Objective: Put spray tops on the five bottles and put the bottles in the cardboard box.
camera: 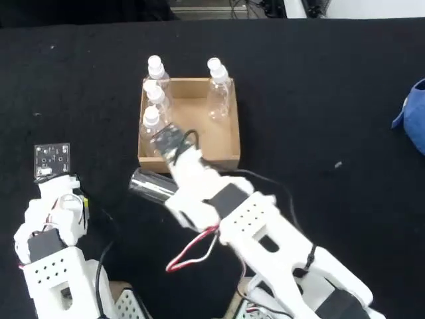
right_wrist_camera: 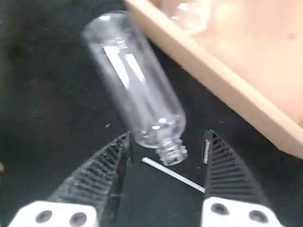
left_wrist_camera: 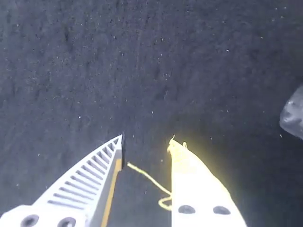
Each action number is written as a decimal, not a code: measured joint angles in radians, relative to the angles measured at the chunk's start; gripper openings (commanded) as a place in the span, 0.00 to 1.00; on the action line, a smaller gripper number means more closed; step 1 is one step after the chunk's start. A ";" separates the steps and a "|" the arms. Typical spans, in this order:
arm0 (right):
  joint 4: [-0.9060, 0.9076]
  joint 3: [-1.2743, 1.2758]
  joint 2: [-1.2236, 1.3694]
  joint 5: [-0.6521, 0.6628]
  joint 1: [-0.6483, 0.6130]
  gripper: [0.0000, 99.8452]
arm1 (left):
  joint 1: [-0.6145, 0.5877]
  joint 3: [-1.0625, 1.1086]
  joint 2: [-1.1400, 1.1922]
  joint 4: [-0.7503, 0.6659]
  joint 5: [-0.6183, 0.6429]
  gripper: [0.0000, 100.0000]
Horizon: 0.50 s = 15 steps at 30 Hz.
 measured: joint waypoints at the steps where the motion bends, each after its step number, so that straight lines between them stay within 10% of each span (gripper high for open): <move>1: 0.000 0.000 0.000 0.000 -0.020 0.23 | 0.000 -0.006 0.000 0.017 0.000 0.03; 15: -0.077 -0.097 0.227 0.000 -0.055 0.23 | -0.224 -0.005 0.000 0.032 -0.055 0.03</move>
